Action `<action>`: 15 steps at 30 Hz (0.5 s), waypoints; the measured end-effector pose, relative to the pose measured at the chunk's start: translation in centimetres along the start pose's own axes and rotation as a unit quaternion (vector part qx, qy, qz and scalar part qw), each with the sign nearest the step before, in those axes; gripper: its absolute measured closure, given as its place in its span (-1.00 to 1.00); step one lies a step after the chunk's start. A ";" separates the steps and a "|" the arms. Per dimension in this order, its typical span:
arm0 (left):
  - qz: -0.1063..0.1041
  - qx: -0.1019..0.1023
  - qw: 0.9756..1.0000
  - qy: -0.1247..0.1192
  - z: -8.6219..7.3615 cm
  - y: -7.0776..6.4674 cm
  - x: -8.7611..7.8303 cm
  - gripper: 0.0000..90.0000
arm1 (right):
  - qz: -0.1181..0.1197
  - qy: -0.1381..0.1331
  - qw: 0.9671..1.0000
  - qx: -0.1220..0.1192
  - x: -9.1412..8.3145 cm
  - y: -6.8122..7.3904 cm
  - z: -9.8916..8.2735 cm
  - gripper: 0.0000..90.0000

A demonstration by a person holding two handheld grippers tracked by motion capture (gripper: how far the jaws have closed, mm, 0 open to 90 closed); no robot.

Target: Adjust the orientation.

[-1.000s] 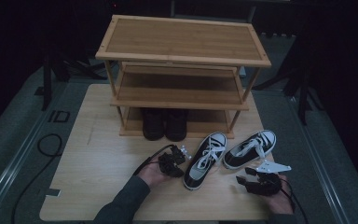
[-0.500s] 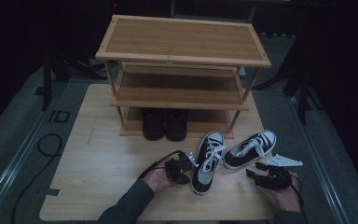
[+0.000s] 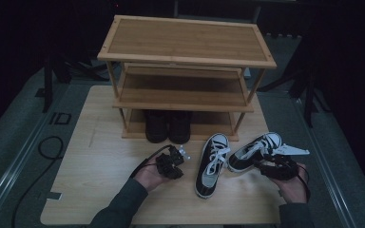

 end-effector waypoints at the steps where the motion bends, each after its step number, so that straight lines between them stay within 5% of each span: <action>1: 0.004 -0.004 1.000 -0.001 -0.2 0.2 -0.2 0.84 | -0.001 -0.001 1.000 0.002 0.1 -0.1 0.2 -0.05; 15: 0.025 -0.047 0.998 -0.018 -3.2 2.7 -2.6 0.77 | -0.052 -0.003 0.997 0.049 1.7 -0.9 2.0 -0.18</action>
Point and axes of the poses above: each handheld gripper's, and its own axes: x roughly forward along the jaws, z roughly out of its top, y roughly to its left, the point moved 5 cm from there along x, roughly forward along the jaws, and after that the axes turned 8 degrees about x, right-handed, at the moved point
